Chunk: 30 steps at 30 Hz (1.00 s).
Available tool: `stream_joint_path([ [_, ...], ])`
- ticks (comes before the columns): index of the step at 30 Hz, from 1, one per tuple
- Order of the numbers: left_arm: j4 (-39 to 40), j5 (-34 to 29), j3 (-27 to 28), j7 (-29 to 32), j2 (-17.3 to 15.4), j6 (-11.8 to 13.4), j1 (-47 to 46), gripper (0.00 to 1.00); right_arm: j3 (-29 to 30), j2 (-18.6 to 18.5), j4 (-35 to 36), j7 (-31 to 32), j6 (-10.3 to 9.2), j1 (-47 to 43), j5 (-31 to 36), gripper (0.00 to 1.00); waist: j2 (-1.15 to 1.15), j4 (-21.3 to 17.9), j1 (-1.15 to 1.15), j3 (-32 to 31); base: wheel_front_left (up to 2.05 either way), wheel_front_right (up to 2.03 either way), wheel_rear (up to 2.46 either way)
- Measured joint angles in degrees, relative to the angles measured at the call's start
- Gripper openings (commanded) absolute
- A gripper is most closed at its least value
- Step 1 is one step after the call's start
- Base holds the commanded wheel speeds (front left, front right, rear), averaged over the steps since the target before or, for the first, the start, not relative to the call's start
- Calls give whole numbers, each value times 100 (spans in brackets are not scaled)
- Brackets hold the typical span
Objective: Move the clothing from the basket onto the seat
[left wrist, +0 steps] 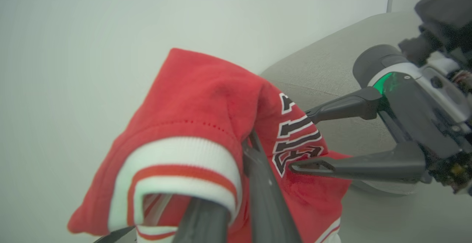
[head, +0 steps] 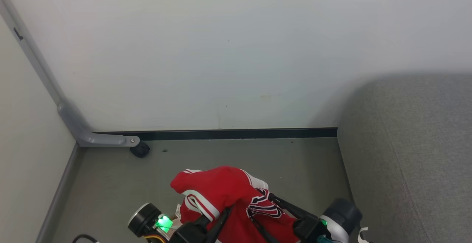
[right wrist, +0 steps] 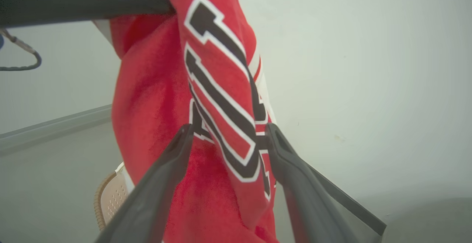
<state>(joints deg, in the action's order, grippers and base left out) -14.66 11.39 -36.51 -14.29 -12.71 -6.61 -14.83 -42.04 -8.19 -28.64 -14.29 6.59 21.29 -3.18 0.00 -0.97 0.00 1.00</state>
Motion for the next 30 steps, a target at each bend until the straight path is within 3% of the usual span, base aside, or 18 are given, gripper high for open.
stream_joint_path([
  [14,482,-133,-517,0,-135,-53,0,0,-275,265,-533,0,46,197,14,100,0,37,0,-15,0,0,0],
  [30,577,-35,-765,0,-209,-56,3,0,-334,388,-638,0,46,198,-192,100,0,99,0,19,0,0,0],
])
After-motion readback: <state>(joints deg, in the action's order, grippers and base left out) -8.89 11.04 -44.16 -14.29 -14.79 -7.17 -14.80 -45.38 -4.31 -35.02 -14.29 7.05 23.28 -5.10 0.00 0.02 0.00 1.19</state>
